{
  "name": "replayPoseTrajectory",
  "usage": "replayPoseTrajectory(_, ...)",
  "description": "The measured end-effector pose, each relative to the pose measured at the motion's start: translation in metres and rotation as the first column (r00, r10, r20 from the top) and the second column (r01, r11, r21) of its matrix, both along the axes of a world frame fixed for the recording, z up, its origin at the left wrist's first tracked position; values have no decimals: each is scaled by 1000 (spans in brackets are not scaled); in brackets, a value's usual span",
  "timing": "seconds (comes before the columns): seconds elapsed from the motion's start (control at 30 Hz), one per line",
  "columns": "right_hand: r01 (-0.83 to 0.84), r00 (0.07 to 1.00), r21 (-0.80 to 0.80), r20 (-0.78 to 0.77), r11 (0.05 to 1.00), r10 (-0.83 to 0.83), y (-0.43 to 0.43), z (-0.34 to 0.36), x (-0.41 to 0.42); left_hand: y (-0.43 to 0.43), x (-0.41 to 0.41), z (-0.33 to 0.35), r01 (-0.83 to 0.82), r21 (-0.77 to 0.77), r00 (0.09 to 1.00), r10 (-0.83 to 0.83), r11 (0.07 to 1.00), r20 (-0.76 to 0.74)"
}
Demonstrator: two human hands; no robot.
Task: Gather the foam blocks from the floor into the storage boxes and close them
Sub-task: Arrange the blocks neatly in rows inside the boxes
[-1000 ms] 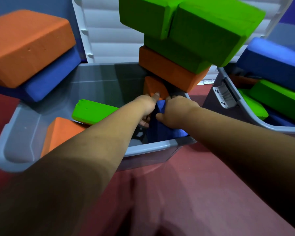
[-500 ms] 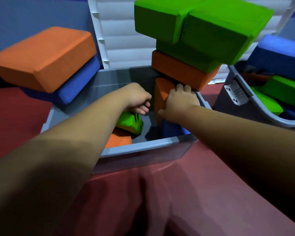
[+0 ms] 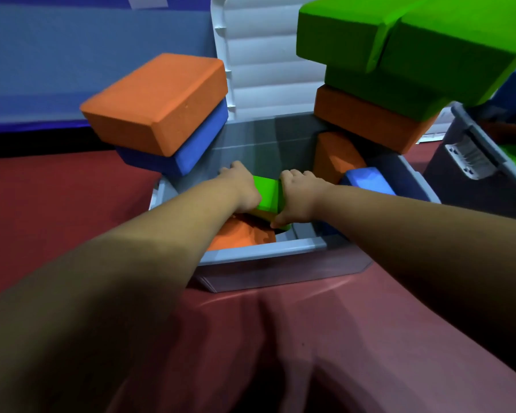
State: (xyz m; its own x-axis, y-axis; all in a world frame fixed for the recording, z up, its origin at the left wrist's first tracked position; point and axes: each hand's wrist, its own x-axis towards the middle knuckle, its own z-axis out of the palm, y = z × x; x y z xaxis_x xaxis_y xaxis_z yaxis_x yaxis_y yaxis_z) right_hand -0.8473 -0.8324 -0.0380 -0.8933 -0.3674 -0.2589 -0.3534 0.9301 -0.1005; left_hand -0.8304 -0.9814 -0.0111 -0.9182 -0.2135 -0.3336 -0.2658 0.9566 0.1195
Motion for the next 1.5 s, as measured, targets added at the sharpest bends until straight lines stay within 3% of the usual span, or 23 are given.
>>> replayPoseTrajectory(0.1,-9,998,-30,-67,1000,7,-3,-3,4,-10,7,8,34,23,998,-32,999,-56)
replayPoseTrajectory(0.17,17,994,-39,-110,999,-21,-4,-1,5,-18,11,15,106,-9,994,-106,994,3)
replayPoseTrajectory(0.27,140,980,-97,-129,985,-152,-2,8,1,-27,17,15,160,-58,978,-150,985,148)
replayPoseTrajectory(0.37,290,946,-132,-109,948,-305,6,15,-2,-33,16,4,169,-98,975,-152,981,163)
replayPoseTrajectory(0.47,358,930,-55,-67,932,-361,13,17,-3,-36,16,-8,143,-198,972,-100,970,215)
replayPoseTrajectory(0.6,361,932,45,-45,931,-359,20,16,0,-36,14,-11,218,-222,913,-118,951,391)
replayPoseTrajectory(0.7,347,938,107,-50,932,-344,23,18,4,-39,10,-6,217,-257,915,-104,942,390)
replayPoseTrajectory(0.93,271,960,281,-5,921,-281,23,30,10,-52,2,7,-33,19,932,24,999,362)
replayPoseTrajectory(1.1,209,956,362,118,908,-267,30,42,17,-50,6,-3,-242,226,867,106,943,487)
replayPoseTrajectory(1.27,118,934,419,262,900,-244,34,53,24,-37,2,0,-264,319,924,144,910,354)
replayPoseTrajectory(1.37,43,948,450,264,892,-179,33,59,31,-22,-4,7,-193,280,979,168,940,111)
replayPoseTrajectory(1.5,-47,929,448,348,893,-126,39,59,39,-3,-12,4,-136,199,975,167,971,-149)
